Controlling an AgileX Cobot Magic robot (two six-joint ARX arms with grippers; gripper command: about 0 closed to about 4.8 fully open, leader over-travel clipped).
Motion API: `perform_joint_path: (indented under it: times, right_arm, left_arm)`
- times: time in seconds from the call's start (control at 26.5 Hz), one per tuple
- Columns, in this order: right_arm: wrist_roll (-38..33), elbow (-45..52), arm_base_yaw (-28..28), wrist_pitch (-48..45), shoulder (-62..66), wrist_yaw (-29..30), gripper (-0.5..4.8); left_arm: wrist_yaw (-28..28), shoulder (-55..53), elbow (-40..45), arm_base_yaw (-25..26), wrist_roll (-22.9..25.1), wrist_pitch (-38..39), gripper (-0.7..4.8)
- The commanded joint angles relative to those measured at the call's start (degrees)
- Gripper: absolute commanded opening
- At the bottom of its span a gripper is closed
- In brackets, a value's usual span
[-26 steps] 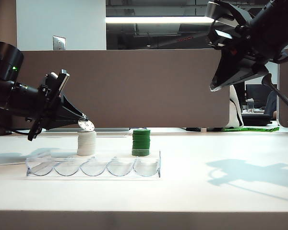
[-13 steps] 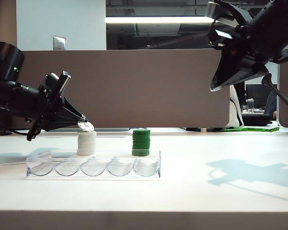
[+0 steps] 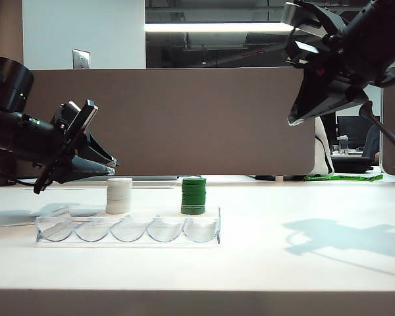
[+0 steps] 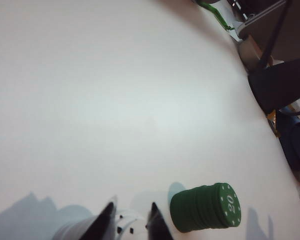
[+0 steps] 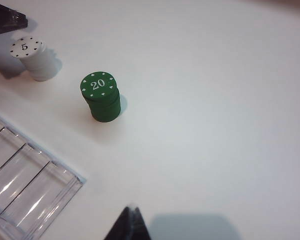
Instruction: Pick up the chip in the box and place it on the pile of chips with the same color.
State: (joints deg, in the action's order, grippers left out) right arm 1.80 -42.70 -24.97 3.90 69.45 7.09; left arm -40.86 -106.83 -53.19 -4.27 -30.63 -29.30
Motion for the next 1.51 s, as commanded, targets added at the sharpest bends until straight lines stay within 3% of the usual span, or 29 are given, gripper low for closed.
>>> perform_joint_path:
  times: [0.04, 0.11, 0.3, 0.45, 0.6, 0.87, 1.17, 1.51]
  right_arm:
    - [0.2, -0.3, 0.0, -1.8, -0.1, -1.3, -0.06]
    - [2.4, -0.3, 0.1, -4.4, -0.2, -1.7, -0.06]
    - [3.0, -0.3, 0.1, -8.1, -2.1, -3.9, -0.06]
    - [2.9, 0.3, 3.3, -8.2, -5.3, -4.9, -0.05]
    - [2.9, 2.7, 9.5, -8.0, -8.2, -1.9, -0.05]
    - [3.0, 12.3, 19.1, -8.9, -21.7, 0.7, -0.05]
    - [3.0, 21.4, 20.0, -9.4, -38.8, -0.4, -0.06]
    - [2.5, 32.9, 20.1, -10.1, -60.7, -8.7, -0.05]
  left_arm:
    - [2.4, 0.1, -0.2, 0.1, 0.3, -2.5, 0.70]
    - [2.5, 0.1, -0.2, 0.5, 0.6, -7.5, -0.05]
    - [4.0, 1.2, -0.2, 2.3, 1.3, -16.7, -0.06]
    - [5.1, 5.3, -0.2, 4.3, 11.5, -16.4, -0.06]
    - [6.7, 11.4, -0.2, 5.1, 17.1, -11.8, -0.06]
    - [10.4, 23.4, -0.1, 5.1, 29.2, 5.7, -0.06]
    - [11.9, 31.6, 2.3, 5.1, 29.1, 10.4, -0.06]
    - [15.5, 42.9, 12.1, 5.0, 30.9, 10.4, -0.06]
